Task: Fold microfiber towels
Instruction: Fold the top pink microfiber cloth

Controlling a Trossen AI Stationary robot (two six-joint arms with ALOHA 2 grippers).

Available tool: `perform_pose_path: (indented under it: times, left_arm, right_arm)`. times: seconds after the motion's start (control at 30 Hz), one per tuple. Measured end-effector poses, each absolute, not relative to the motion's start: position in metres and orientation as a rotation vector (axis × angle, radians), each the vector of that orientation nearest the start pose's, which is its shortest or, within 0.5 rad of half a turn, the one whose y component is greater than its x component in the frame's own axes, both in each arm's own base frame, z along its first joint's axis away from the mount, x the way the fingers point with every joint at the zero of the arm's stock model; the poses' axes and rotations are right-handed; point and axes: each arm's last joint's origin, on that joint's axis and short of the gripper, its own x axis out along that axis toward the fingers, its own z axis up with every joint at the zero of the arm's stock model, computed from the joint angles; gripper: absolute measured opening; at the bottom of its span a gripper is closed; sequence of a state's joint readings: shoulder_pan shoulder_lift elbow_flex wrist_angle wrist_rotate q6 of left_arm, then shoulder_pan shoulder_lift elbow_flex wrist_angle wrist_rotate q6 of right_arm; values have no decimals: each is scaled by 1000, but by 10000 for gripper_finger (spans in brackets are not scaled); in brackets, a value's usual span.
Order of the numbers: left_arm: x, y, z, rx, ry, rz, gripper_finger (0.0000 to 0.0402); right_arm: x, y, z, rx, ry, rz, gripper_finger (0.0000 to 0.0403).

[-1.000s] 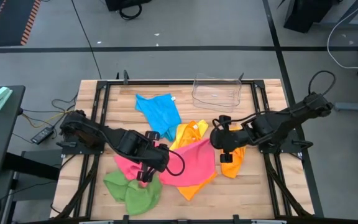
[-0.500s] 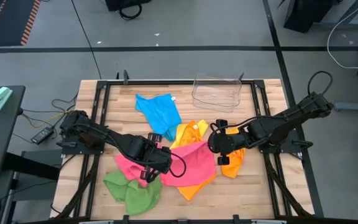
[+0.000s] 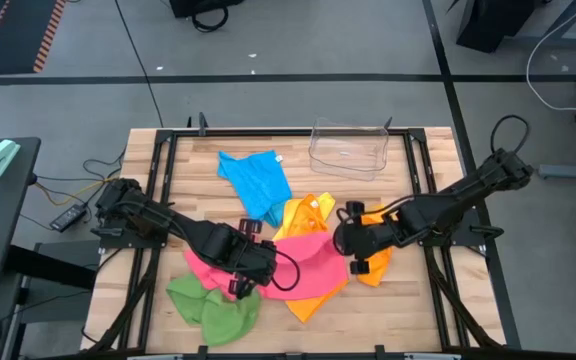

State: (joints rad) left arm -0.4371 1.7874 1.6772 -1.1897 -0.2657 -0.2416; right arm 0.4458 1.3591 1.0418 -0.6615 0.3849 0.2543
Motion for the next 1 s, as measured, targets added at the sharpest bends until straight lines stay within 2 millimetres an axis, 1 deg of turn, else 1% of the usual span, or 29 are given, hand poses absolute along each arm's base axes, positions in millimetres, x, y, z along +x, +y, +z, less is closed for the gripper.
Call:
perform_pose_path:
  times: [0.1, 0.2, 0.3, 0.4, 0.5, 0.73, 0.9, 1.0]
  left_arm:
    - [323, -147, 302, 223, 1198, -3, 36]
    - [324, -153, 301, 203, 1167, -10, 35]
    - [323, -161, 285, 206, 1155, -27, 22]
    - [319, -166, 268, 227, 1174, -40, 11]
    - [314, -170, 254, 226, 1192, -38, 8]
    - [312, -181, 235, 193, 1128, -63, 35]
    - [313, -182, 224, 158, 1091, -64, 22]
    - [312, -182, 222, 151, 1099, -57, 11]
  right_arm:
    - [247, 117, 256, -169, 912, -29, 15]
    - [247, 127, 251, -173, 917, -7, 15]
    - [247, 132, 246, -187, 928, 2, 15]
    - [249, 136, 241, -196, 940, 4, 15]
    - [251, 138, 236, -188, 959, 2, 15]
    - [253, 144, 228, -146, 992, 32, 15]
    - [256, 150, 217, -144, 1042, 67, 15]
    - [259, 151, 208, -139, 1071, 60, 15]
